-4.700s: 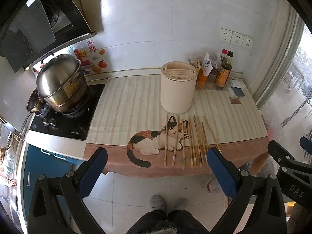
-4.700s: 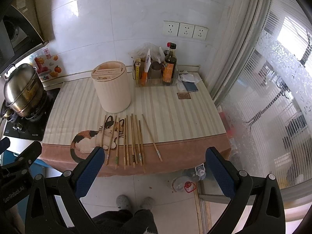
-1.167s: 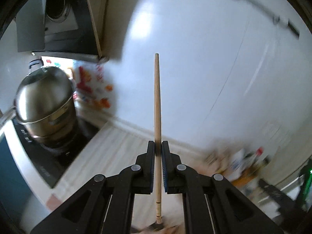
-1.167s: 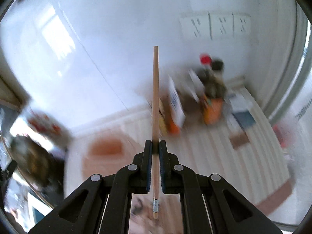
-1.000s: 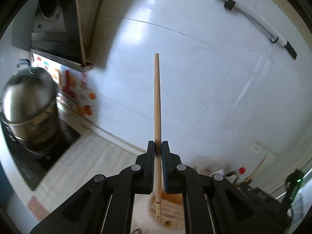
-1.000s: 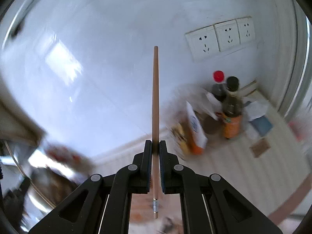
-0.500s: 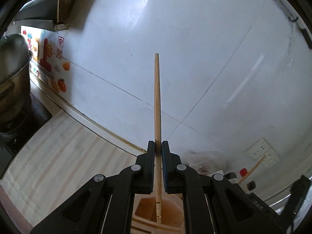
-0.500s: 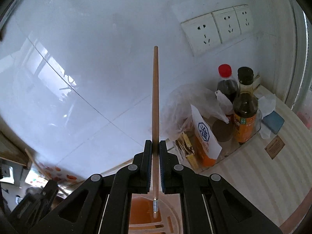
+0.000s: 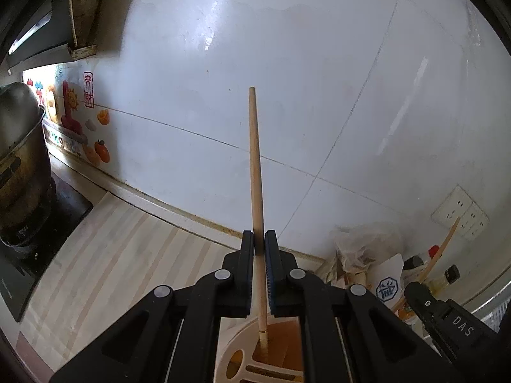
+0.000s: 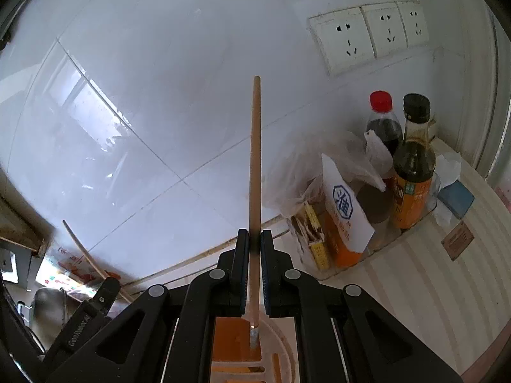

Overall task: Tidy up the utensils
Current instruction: 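Open both grippers to release the chopsticks into the cream holder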

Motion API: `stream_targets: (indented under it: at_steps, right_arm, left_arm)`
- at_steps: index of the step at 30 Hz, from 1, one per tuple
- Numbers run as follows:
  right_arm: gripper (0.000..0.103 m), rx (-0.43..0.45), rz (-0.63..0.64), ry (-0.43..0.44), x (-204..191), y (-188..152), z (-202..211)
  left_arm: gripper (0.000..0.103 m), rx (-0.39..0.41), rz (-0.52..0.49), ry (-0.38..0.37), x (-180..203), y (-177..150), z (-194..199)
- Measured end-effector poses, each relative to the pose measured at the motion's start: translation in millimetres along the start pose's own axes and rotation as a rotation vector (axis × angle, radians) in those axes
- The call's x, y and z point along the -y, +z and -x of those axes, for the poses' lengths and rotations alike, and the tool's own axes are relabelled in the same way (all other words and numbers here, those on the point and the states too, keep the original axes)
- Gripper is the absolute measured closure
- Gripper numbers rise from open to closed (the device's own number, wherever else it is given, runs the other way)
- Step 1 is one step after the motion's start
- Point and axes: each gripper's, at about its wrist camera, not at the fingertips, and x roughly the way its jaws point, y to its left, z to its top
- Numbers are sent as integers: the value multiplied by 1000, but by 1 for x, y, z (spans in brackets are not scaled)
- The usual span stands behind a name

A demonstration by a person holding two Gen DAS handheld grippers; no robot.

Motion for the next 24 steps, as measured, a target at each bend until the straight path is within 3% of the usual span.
stream_targets:
  at_steps: [8, 9, 10, 11, 12, 14, 16, 18, 21, 24]
  right_arm:
    - [92, -75, 20, 41, 0, -6, -2]
    - [84, -86, 23, 53, 0, -6, 0]
    - [69, -94, 25, 68, -1, -7, 2]
    - [61, -98, 27, 92, -1, -7, 7]
    - [50, -92, 28, 102, -1, -7, 13]
    - [48, -80, 27, 124, 0, -6, 27]
    - [42, -60, 34, 142, 2, -5, 47]
    - [38, -42, 39, 159, 6, -4, 66]
    - [37, -14, 64, 155, 11, -6, 94]
    - [31, -1, 89, 130, 20, -18, 115]
  left_arm:
    - [92, -74, -34, -35, -2, 3, 10]
    - [87, -76, -46, -21, -2, 5, 16]
    - [82, -73, -56, -13, -1, 5, 20]
    - [64, -69, -72, -3, -1, 8, 29]
    - [38, -55, -74, 12, -3, 11, 39]
    - [17, -18, -52, 43, -12, 16, 62]
    - [15, 23, -55, 65, -19, 19, 79]
    - [0, 29, -94, 108, -25, 19, 94]
    - [0, 25, -152, 177, -32, 11, 109]
    - [0, -13, -175, 195, -43, -7, 114]
